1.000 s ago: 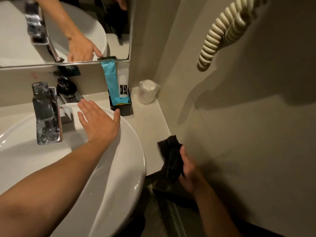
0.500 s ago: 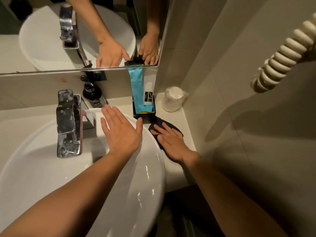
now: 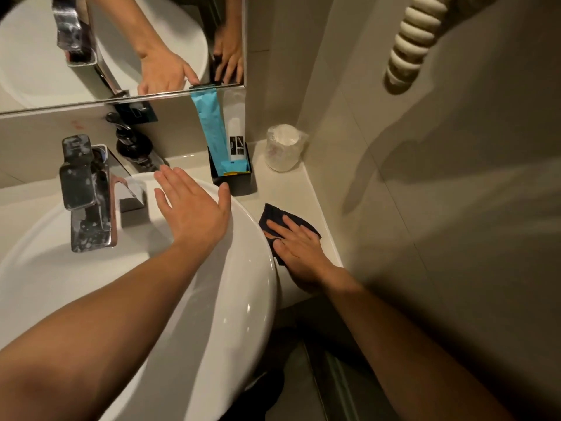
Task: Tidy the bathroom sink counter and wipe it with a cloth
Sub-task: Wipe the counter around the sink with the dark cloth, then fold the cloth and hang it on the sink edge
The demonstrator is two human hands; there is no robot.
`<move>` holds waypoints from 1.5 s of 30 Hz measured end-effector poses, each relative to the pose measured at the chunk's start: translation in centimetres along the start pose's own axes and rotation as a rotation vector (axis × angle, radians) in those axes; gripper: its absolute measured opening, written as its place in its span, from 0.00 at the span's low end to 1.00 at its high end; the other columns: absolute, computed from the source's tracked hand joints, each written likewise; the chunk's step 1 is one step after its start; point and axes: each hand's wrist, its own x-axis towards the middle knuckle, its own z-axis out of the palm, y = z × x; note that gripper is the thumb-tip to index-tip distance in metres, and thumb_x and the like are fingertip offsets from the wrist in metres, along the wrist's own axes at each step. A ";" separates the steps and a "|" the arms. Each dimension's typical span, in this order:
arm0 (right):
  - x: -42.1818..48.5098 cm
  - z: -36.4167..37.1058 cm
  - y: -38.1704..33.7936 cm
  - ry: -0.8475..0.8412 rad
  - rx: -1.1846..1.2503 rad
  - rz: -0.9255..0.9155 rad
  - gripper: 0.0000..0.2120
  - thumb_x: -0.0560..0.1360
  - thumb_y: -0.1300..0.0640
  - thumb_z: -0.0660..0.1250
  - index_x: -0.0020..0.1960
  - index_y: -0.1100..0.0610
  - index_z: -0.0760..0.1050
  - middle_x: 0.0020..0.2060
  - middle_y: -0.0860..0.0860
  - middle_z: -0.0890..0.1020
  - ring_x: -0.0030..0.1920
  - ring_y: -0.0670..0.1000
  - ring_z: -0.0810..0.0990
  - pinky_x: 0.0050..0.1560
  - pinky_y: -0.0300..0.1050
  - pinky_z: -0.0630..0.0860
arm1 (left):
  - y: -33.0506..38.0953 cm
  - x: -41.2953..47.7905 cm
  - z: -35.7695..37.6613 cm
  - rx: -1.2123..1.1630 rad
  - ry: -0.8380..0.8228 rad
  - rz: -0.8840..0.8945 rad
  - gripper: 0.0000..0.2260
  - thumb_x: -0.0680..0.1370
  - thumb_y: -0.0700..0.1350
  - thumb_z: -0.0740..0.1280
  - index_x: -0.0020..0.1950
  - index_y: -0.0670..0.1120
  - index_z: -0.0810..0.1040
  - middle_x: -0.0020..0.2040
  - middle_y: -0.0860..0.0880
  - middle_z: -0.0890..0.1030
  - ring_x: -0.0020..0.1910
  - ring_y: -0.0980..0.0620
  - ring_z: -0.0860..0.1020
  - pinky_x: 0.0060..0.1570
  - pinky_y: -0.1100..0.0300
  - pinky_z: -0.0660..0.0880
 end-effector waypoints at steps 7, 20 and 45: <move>-4.5 2.7 0.3 0.021 0.073 0.053 0.25 0.85 0.50 0.46 0.79 0.41 0.63 0.82 0.40 0.58 0.82 0.46 0.47 0.79 0.56 0.45 | 0.0 -0.1 0.2 -0.030 -0.004 0.001 0.44 0.80 0.69 0.42 0.81 0.34 0.46 0.82 0.34 0.48 0.82 0.38 0.45 0.80 0.40 0.48; -15.2 3.9 -3.8 -0.141 1.006 0.578 0.20 0.87 0.56 0.53 0.77 0.57 0.69 0.79 0.53 0.67 0.81 0.54 0.59 0.77 0.56 0.61 | -0.8 -0.7 -1.7 -0.145 -0.159 0.073 0.47 0.78 0.71 0.41 0.81 0.33 0.43 0.82 0.34 0.42 0.82 0.38 0.41 0.80 0.42 0.41; -23.7 -9.9 -17.9 -0.117 2.089 0.125 0.43 0.75 0.26 0.57 0.78 0.56 0.68 0.72 0.63 0.75 0.71 0.67 0.74 0.69 0.67 0.72 | -11.4 -25.6 -23.8 -1.562 -0.730 0.276 0.15 0.80 0.44 0.69 0.66 0.43 0.80 0.64 0.40 0.82 0.64 0.41 0.81 0.65 0.47 0.77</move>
